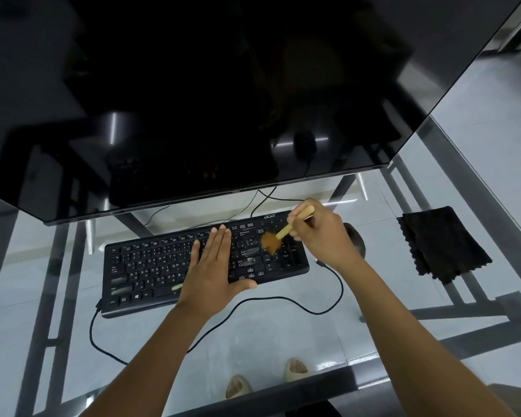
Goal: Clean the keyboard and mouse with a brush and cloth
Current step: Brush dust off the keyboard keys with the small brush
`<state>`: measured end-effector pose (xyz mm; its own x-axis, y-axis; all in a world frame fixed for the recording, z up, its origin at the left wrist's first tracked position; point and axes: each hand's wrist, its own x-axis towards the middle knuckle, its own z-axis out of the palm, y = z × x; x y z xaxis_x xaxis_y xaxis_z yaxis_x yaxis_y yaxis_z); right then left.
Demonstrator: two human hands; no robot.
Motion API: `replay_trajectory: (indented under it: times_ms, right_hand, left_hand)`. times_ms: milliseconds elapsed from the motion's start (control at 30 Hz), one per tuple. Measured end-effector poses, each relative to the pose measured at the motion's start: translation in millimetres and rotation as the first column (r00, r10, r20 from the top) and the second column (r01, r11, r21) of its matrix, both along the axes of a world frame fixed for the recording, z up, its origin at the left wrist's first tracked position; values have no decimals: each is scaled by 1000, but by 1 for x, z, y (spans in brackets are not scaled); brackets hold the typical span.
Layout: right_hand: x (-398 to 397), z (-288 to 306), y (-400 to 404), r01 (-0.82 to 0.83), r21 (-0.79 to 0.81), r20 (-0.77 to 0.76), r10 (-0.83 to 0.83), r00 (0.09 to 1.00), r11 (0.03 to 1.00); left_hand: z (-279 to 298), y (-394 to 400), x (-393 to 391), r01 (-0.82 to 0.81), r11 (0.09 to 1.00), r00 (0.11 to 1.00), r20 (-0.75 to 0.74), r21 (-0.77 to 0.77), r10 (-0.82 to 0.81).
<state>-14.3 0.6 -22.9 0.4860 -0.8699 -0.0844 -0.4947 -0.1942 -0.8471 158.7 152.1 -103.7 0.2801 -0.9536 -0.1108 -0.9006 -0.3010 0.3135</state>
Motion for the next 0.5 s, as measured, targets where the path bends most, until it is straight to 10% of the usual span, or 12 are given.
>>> replay_trajectory:
  times_ms: [100,267,400,500]
  right_hand:
    - [7,0,0,116,-227,7,-118,993,967]
    - [27,-2,15,-23,52,110,17,994,998]
    - [45,-4,29,-14,-319,35,27,999,947]
    - [58,1,43,-104,-316,19,116,993,943]
  left_hand:
    - [2,10,4,-28,999,1000,-4,-47,28]
    - [8,44,10,-237,959,970,-99,-159,223]
    - [5,73,18,-364,911,930,-123,-193,345]
    - [2,93,34,-449,868,894,-116,-211,434]
